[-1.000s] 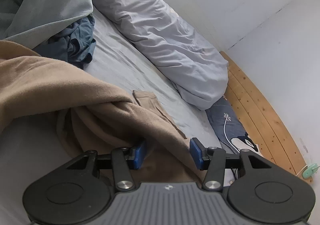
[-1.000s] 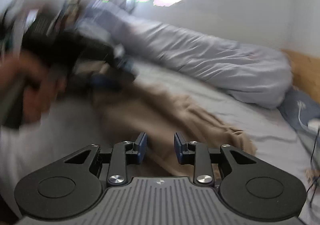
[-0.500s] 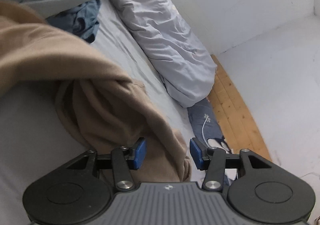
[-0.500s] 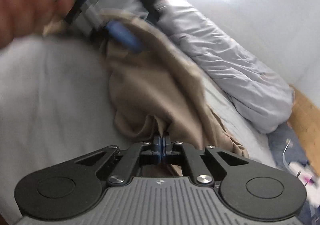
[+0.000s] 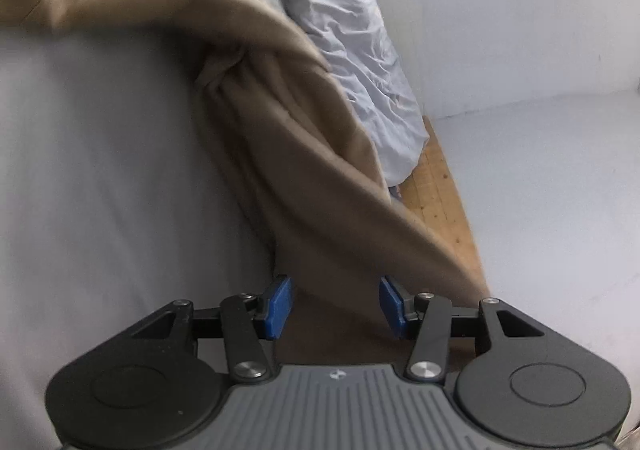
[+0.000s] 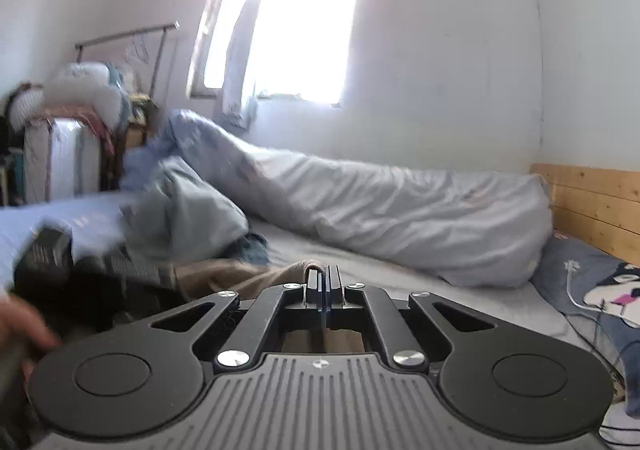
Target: Fold clothes
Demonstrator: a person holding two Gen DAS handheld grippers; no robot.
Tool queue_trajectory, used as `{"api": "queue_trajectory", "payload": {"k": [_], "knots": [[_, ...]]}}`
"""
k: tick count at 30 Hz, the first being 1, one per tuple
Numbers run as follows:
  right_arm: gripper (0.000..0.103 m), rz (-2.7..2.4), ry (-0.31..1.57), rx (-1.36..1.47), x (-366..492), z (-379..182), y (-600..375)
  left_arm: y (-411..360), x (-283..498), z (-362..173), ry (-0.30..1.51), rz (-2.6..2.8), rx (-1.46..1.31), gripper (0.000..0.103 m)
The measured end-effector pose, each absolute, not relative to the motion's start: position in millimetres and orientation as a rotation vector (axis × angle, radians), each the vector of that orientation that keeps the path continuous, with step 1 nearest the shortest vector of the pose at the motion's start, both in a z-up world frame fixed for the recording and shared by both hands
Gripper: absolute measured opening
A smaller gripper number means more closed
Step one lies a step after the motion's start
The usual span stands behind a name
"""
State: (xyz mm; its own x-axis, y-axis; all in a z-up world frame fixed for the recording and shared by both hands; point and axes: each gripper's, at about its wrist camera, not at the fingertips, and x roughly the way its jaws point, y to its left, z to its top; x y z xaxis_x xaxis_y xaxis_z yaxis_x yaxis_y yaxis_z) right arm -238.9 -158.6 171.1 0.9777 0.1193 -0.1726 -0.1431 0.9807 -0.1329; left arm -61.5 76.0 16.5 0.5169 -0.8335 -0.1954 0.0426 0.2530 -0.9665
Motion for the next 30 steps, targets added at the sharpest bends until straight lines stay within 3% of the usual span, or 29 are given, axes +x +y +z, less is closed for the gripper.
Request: {"api": "queue_trajectory", "payload": {"k": [5, 10, 18, 24, 30], "knots": [[0.0, 0.186, 0.123, -0.115, -242, 211, -154, 83, -81, 0, 0.787, -0.699, -1.335, 0.062], [0.0, 0.196, 0.116, -0.044, -234, 243, -160, 84, -74, -14, 0.766, -0.691, -1.407, 0.065], [0.0, 0.097, 0.14, -0.096, -208, 256, -180, 78, -74, -13, 0.814, -0.634, -1.293, 0.066], [0.0, -0.127, 0.345, -0.107, -164, 194, -239, 80, -76, -2, 0.838, -0.577, -1.159, 0.066], [0.001, -0.482, 0.373, -0.072, -175, 127, -261, 73, -78, -5, 0.927, -0.538, -1.038, 0.067]]}}
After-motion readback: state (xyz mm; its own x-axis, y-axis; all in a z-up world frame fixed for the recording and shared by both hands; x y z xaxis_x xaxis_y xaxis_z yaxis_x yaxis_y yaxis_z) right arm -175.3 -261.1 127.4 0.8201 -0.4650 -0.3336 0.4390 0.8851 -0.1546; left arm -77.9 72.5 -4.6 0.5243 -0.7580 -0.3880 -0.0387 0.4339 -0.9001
